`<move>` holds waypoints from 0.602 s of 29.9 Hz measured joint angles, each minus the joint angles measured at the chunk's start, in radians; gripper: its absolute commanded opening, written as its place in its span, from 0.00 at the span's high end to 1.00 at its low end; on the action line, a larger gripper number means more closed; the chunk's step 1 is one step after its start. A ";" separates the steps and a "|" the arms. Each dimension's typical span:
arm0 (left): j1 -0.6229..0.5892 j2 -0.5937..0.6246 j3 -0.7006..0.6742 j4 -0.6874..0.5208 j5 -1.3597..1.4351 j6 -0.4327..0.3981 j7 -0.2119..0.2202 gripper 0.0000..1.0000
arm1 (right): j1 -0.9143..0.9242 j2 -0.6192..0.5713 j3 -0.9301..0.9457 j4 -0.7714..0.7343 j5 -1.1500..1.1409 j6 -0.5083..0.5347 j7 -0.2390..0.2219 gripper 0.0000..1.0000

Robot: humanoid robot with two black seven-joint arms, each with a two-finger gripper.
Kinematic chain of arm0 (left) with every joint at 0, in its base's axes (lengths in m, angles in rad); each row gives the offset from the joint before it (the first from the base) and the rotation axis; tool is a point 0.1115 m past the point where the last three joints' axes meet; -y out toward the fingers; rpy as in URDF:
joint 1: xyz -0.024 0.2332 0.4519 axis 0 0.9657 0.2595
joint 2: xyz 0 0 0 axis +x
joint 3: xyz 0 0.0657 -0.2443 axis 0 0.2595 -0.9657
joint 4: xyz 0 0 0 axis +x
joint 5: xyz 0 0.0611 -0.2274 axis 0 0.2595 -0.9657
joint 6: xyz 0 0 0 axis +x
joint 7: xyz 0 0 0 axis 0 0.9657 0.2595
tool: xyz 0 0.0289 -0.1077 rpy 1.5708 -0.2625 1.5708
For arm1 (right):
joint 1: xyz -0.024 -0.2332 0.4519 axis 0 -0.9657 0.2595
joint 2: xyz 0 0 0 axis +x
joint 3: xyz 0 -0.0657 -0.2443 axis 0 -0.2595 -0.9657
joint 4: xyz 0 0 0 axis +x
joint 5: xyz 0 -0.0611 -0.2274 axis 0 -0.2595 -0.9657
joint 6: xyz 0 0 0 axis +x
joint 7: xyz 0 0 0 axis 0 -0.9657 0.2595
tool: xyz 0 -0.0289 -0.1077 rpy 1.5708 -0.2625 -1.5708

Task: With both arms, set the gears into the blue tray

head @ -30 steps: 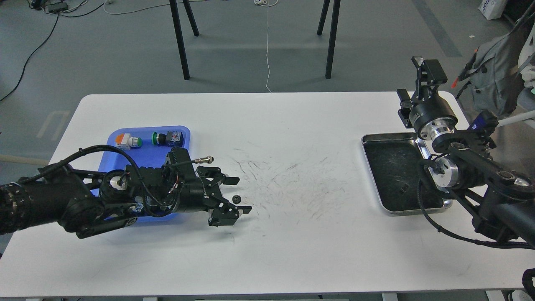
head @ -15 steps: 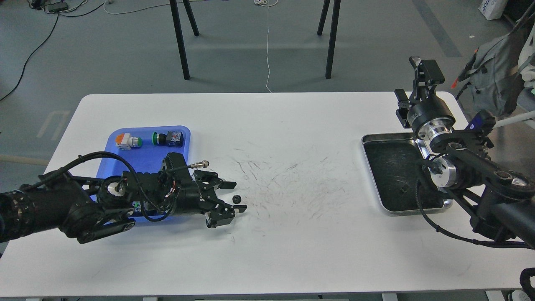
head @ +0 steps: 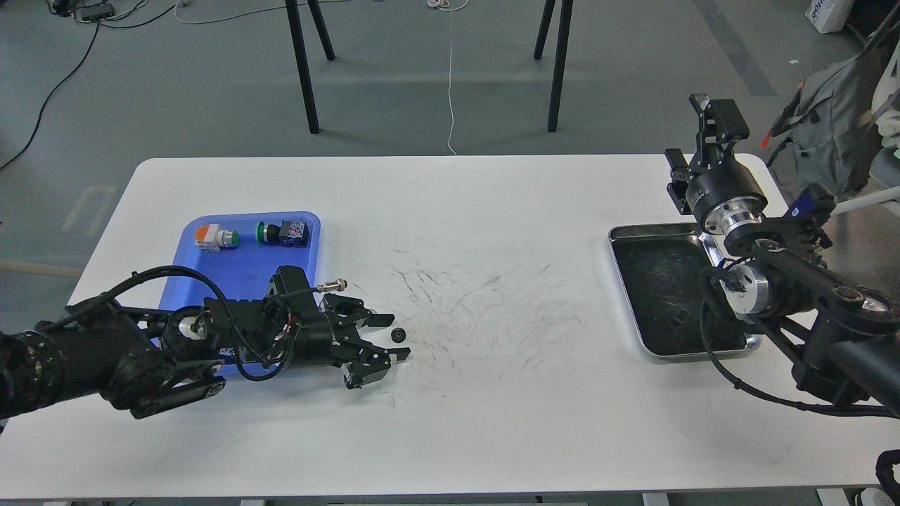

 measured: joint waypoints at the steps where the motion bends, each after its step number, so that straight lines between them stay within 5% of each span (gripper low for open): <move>1: 0.002 0.000 0.000 0.001 0.004 0.001 0.000 0.45 | 0.000 -0.001 0.000 0.000 0.000 0.000 0.000 0.03; 18: 0.016 -0.028 0.000 0.040 0.009 0.007 0.000 0.60 | -0.002 -0.006 0.000 0.004 0.000 -0.007 0.000 0.03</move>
